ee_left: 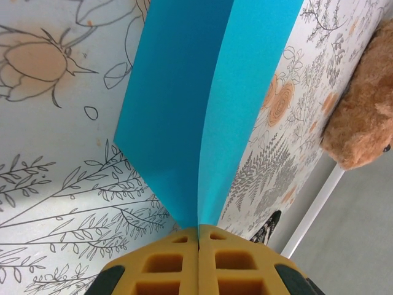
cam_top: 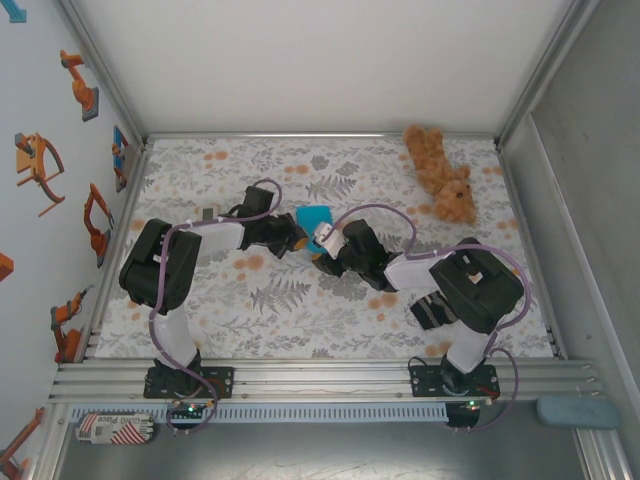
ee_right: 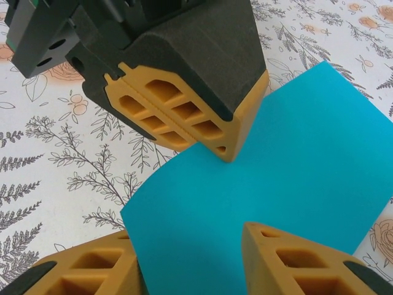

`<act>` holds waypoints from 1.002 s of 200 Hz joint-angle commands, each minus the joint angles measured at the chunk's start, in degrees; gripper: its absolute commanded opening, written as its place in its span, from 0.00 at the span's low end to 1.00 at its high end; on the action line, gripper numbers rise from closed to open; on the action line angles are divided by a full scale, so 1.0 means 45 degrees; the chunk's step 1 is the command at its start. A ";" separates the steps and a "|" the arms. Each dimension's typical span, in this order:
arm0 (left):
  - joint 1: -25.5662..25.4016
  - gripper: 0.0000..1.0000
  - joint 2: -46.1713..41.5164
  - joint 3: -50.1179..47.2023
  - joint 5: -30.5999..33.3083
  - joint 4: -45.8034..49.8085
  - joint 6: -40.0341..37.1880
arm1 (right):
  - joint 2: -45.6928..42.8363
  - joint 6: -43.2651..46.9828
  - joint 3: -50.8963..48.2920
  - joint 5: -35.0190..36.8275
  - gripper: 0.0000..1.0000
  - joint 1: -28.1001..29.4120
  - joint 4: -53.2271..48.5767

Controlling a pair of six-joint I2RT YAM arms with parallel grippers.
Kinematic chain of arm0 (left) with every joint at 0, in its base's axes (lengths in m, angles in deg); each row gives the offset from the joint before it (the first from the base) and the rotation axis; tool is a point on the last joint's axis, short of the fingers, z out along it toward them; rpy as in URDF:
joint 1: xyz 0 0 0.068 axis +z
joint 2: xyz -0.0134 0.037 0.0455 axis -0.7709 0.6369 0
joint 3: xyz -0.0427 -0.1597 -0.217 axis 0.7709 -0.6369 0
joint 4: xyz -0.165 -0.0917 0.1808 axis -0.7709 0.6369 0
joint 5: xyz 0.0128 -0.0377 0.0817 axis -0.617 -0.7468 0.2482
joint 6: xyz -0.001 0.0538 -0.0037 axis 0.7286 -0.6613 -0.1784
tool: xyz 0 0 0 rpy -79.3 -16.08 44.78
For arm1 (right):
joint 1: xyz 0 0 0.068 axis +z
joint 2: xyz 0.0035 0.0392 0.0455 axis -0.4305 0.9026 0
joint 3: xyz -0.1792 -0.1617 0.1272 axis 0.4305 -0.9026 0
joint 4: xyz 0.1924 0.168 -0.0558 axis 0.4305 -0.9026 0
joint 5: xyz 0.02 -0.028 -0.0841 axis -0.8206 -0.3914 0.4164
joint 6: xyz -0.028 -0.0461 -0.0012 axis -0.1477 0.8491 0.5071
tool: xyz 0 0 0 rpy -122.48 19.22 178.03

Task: Fold a paper plane with a square sheet of paper (pick it up from the middle)
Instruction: Third fold the triangle at the center of the table.

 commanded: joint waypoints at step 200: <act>0.0902 0.35 -0.1864 0.0730 0.1848 0.3434 -0.2253 | -0.0709 -0.1899 0.0906 -0.2755 0.00 -0.0173 -0.2115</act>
